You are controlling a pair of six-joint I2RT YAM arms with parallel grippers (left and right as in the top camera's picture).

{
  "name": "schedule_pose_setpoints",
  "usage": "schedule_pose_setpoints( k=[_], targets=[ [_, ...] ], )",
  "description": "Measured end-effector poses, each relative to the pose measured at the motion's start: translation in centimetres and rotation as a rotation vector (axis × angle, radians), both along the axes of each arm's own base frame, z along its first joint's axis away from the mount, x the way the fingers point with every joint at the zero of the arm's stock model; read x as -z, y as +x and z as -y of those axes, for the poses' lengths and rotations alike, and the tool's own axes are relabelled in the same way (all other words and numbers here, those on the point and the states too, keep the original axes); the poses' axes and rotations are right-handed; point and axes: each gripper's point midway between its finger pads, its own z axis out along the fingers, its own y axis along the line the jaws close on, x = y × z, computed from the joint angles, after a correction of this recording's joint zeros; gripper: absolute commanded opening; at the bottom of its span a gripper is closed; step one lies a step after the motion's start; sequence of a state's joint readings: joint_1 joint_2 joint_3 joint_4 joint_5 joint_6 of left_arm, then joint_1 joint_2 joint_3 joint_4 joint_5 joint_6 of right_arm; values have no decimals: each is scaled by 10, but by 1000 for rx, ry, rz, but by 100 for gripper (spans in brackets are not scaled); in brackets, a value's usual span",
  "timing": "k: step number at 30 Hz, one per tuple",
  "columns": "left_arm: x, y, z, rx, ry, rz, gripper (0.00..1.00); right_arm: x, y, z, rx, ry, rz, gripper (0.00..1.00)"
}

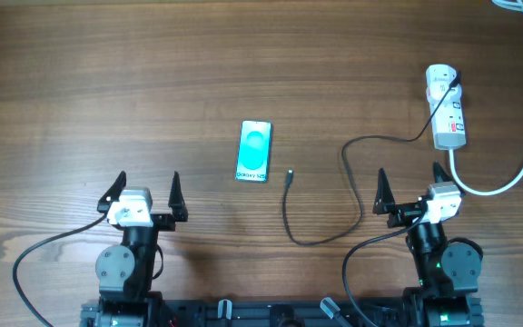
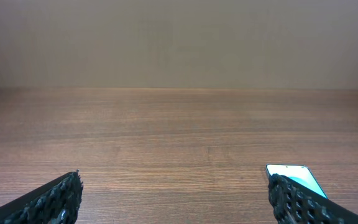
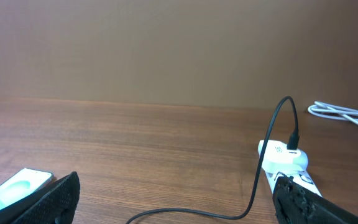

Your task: Plug charger to phone and switch on socket

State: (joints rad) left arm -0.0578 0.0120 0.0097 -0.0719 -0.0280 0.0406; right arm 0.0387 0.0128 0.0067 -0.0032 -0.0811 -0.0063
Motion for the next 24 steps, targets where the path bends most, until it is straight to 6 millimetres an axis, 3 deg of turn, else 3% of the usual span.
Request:
schedule_pose_setpoints(
  k=[24],
  targets=[
    [0, 0, 6, 23, 0, 0, 100, 0, 0, 0, 0, 0, 0, 100]
  ],
)
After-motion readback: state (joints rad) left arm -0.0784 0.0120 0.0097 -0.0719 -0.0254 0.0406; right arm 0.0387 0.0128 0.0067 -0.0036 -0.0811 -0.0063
